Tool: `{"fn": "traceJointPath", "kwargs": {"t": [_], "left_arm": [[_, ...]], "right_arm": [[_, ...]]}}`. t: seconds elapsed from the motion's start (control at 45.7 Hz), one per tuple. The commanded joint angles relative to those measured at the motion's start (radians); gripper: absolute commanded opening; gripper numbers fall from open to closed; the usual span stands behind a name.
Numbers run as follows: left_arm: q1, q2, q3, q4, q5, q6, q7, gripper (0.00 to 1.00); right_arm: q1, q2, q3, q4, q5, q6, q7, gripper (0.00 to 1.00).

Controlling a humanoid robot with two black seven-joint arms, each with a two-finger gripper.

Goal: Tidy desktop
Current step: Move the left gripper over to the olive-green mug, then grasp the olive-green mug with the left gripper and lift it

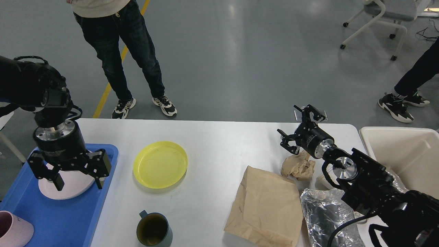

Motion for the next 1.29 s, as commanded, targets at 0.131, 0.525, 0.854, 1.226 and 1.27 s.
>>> {"fn": "traceJointPath", "kwargs": {"t": [0.131, 0.525, 0.854, 1.226, 1.27], "left_arm": [[-0.072, -0.094, -0.007, -0.071, -0.001, 0.041, -0.014, 0.92], [0.152, -0.128, -0.135, 0.019, -0.003, 0.198, 0.003, 0.93], [0.239, -0.145, -0.164, 0.021, 0.0, 0.173, 0.005, 0.93], [0.365, -0.156, -0.171, 0.149, -0.003, 0.186, 0.071, 0.92], [0.374, -0.162, -0.176, 0.162, -0.003, 0.187, 0.072, 0.92]], "right_arm": [[-0.001, 0.0, 0.0, 0.0, 0.0, 0.0, 0.0, 1.0], [0.001, 0.0, 0.0, 0.0, 0.0, 0.0, 0.0, 1.0], [0.001, 0.0, 0.0, 0.0, 0.0, 0.0, 0.0, 1.0], [-0.001, 0.0, 0.0, 0.0, 0.0, 0.0, 0.0, 1.0], [0.001, 0.0, 0.0, 0.0, 0.0, 0.0, 0.0, 1.0]]}}
